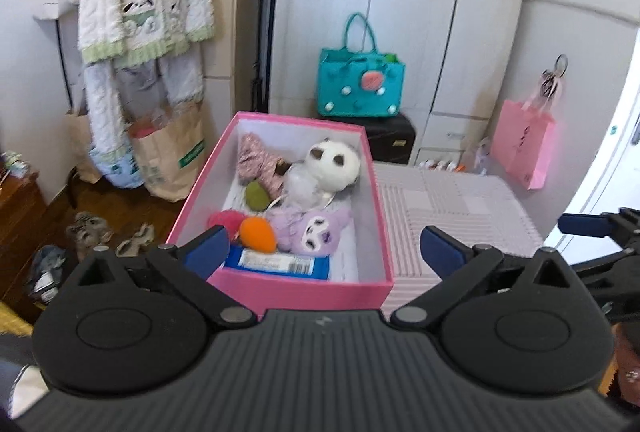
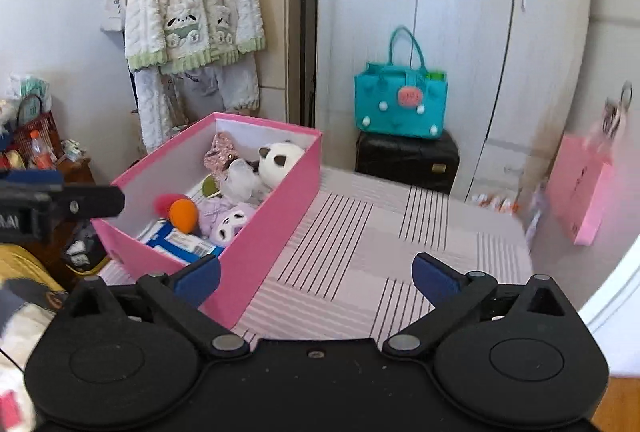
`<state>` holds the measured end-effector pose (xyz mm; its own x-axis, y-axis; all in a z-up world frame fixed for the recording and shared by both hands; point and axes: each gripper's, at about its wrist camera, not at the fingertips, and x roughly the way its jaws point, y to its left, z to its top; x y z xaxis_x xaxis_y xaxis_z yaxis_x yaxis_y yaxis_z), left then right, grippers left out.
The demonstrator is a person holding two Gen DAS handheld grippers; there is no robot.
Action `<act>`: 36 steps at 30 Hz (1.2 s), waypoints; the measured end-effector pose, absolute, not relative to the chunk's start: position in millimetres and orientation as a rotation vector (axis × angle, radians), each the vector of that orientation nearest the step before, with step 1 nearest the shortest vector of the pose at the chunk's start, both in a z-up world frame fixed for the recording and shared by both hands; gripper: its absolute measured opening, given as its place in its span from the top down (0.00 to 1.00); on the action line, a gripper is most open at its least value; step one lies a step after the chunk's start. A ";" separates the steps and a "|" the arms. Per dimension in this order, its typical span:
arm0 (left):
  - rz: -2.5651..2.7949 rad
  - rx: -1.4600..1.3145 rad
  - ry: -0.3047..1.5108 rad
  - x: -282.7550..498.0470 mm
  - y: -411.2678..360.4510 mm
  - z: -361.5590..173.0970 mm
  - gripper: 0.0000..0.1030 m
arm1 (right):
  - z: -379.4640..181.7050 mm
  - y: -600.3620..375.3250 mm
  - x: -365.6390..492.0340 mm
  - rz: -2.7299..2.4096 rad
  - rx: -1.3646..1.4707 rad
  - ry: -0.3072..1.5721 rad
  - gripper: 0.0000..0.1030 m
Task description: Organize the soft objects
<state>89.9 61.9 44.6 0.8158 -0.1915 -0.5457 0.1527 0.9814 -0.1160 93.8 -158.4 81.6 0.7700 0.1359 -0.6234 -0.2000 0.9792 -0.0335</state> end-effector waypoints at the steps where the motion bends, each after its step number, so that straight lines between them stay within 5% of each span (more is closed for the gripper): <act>1: -0.180 -0.066 0.594 86.1 61.3 45.3 0.00 | 82.7 -162.6 91.9 0.186 -0.071 0.682 0.00; 36: -0.175 0.053 0.530 39.2 35.6 29.6 0.00 | 77.8 -188.4 4.9 0.005 -0.041 0.582 0.00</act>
<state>39.2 35.6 29.6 0.8485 -0.1522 -0.5069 0.1796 0.9837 0.0053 4.9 -188.4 77.8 0.8351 -0.0072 -0.5500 -0.0161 0.9992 -0.0375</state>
